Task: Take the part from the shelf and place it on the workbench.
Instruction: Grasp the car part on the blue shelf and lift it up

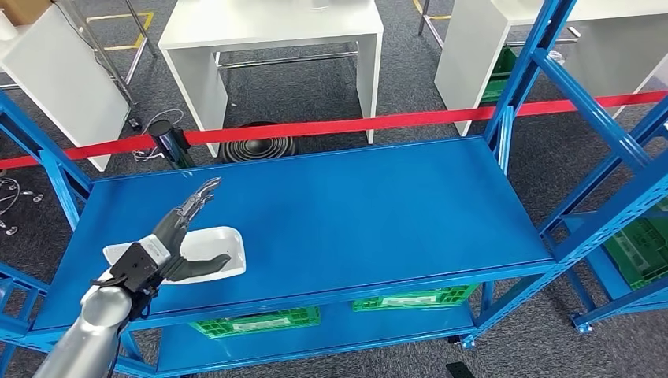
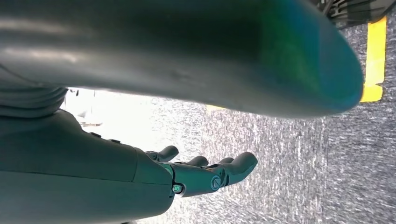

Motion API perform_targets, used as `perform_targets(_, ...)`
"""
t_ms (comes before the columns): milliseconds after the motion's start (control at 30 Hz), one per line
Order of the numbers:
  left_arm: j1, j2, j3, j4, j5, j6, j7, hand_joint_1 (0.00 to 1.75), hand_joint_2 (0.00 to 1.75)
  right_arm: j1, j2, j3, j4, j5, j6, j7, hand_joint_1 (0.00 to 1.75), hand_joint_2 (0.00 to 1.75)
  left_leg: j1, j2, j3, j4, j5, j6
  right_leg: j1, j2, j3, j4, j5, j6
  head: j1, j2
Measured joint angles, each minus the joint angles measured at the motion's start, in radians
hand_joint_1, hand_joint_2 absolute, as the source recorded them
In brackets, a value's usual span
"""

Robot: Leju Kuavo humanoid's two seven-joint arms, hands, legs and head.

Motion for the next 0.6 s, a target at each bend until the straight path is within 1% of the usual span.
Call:
perform_targets(100, 0.035, 0.015, 0.0, -0.06, -0.021, 0.006, 0.01, 0.0, 1.75, 0.0, 0.0, -0.007, 0.0, 0.0, 0.0, 0.004, 0.0, 0.0, 0.0, 0.0, 0.0, 0.0, -0.001, 0.001, -0.001, 0.0, 0.002, -0.002, 0.0, 0.001, 0.0, 0.0)
perform_targets(233, 0.071, 0.029, 0.0, -0.101, -0.102, 0.033, 0.028, 0.0, 1.75, 0.0, 0.0, -0.01, 0.0, 0.004, 0.001, 0.006, 0.0, 0.0, 0.0, 0.0, 0.0, 0.001, -0.002, 0.002, -0.002, -0.001, 0.003, -0.003, 0.0, 0.002, 0.0, 0.0)
perform_targets(433, 0.093, 0.039, -0.001, -0.106, -0.159, 0.06, 0.029, 0.0, 1.75, -0.001, 0.0, -0.01, 0.0, 0.01, 0.001, 0.004, 0.0, 0.0, 0.0, 0.0, 0.0, 0.001, -0.002, 0.003, -0.002, -0.001, 0.004, -0.005, 0.001, 0.004, 0.0, 0.0)
perform_targets(600, 0.097, 0.049, -0.002, -0.09, -0.254, 0.127, 0.02, 0.0, 1.75, -0.001, 0.001, -0.01, 0.0, 0.015, 0.002, -0.006, 0.0, 0.0, 0.0, 0.0, 0.001, 0.002, -0.002, 0.003, -0.002, -0.001, 0.004, -0.005, 0.001, 0.004, 0.0, 0.0)
